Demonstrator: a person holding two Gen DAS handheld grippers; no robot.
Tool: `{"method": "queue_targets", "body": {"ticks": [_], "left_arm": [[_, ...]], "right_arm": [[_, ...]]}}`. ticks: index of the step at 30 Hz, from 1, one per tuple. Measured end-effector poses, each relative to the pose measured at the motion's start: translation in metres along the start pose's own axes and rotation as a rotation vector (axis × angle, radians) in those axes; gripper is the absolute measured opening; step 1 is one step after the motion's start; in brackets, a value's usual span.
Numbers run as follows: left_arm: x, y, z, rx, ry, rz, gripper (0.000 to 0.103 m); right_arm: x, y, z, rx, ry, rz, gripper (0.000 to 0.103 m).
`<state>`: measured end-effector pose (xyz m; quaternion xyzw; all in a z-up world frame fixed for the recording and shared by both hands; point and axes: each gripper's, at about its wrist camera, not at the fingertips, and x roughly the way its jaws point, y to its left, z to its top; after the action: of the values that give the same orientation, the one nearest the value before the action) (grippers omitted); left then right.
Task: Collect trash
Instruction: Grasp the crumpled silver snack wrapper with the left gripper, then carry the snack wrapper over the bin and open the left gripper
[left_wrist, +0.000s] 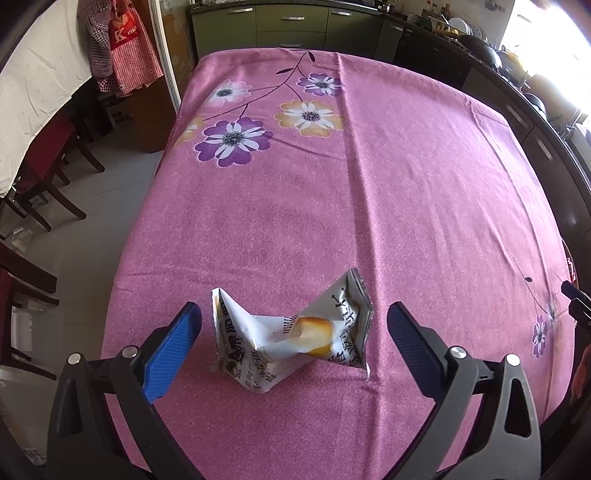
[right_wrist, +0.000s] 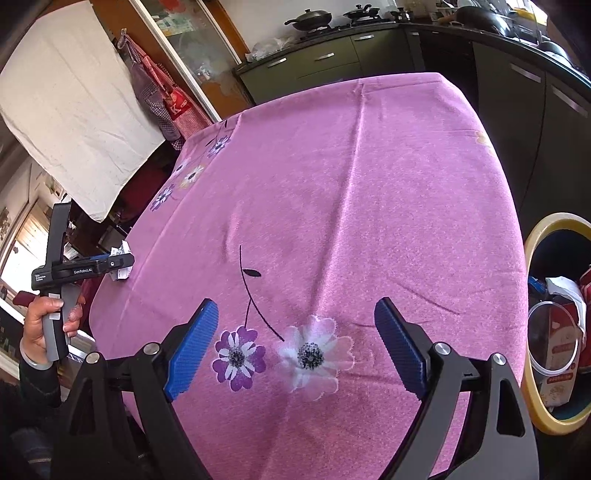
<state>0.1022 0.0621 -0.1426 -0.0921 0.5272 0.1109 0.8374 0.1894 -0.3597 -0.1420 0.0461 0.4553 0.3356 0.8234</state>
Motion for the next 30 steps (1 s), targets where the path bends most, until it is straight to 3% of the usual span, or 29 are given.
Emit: {"method": "queue_targets", "body": {"ticks": [5, 14, 21, 30], "left_arm": [[0.004, 0.001, -0.002, 0.001, 0.02, -0.018, 0.079], [0.006, 0.005, -0.002, 0.003, 0.016, -0.013, 0.067], [0.0, 0.0, -0.005, 0.032, 0.008, -0.033, 0.065], [-0.047, -0.043, 0.004, 0.173, -0.099, -0.102, 0.065]], "right_arm": [[-0.001, 0.002, 0.001, -0.006, -0.002, 0.002, 0.086], [-0.003, 0.005, -0.001, -0.01, -0.003, 0.003, 0.086], [-0.007, 0.009, -0.003, -0.017, -0.008, 0.004, 0.086], [-0.034, 0.004, -0.009, 0.009, -0.061, -0.05, 0.086]]}}
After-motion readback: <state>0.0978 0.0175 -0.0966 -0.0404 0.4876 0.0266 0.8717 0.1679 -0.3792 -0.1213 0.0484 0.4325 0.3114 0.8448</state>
